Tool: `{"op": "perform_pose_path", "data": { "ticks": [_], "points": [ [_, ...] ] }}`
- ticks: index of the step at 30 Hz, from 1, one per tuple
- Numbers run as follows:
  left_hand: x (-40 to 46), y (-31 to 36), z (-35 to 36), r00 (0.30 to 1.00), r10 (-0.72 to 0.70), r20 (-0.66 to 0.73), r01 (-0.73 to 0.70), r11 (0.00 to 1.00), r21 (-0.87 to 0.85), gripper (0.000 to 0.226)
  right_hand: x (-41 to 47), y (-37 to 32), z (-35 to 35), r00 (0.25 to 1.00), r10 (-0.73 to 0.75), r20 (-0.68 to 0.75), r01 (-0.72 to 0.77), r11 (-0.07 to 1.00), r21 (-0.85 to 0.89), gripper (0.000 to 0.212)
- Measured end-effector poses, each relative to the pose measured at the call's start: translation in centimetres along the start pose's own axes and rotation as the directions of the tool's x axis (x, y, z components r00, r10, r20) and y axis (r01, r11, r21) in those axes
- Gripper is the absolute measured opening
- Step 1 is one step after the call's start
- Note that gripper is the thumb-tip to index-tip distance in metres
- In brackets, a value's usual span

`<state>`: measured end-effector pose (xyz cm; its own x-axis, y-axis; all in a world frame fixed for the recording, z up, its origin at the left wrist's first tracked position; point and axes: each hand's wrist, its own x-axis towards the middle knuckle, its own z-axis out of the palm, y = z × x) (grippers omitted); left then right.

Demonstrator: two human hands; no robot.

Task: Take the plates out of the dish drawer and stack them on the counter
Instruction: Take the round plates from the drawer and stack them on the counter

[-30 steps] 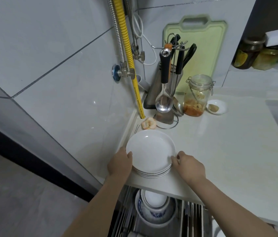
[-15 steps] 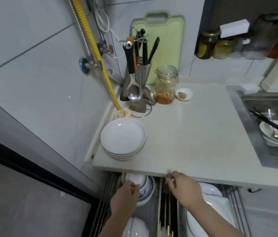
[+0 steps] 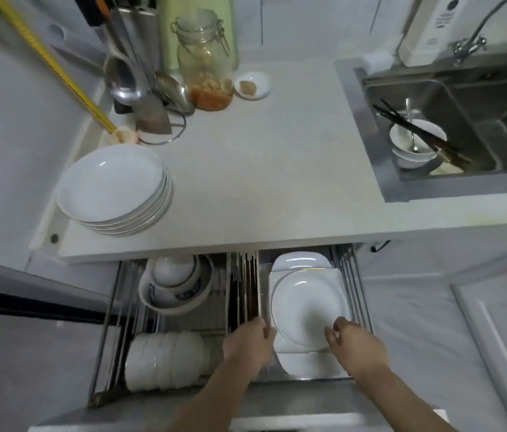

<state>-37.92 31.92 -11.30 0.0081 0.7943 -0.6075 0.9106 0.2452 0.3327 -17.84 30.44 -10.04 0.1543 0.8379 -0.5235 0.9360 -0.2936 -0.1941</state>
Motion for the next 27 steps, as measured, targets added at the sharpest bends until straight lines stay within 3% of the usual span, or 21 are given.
{"op": "perform_pose_path", "data": {
  "ticks": [7,16,21,27],
  "points": [
    [5.4,1.3,4.6,1.0,-0.009,0.007,0.009,0.997,0.078,0.037,3.9,3.6,2.6,0.985,0.153,0.085,-0.16,0.983,0.092,0.03],
    [9.9,1.0,6.7,0.991,-0.111,-0.074,0.116,0.991,0.062,0.047,8.0,3.3,6.4,0.968,0.242,0.061,-0.249,0.954,0.167,0.046],
    [10.9,0.9,6.3,0.993,-0.099,-0.056,0.103,0.992,0.069,0.039,8.8,3.4,7.0,0.96,0.265,0.085,-0.276,0.944,0.178,0.04],
    [11.7,1.1,6.1,0.997,-0.08,-0.018,0.082,0.977,0.197,0.04,9.8,3.7,7.7,0.953,0.291,0.077,-0.3,0.939,0.165,0.037]
  ]
}}
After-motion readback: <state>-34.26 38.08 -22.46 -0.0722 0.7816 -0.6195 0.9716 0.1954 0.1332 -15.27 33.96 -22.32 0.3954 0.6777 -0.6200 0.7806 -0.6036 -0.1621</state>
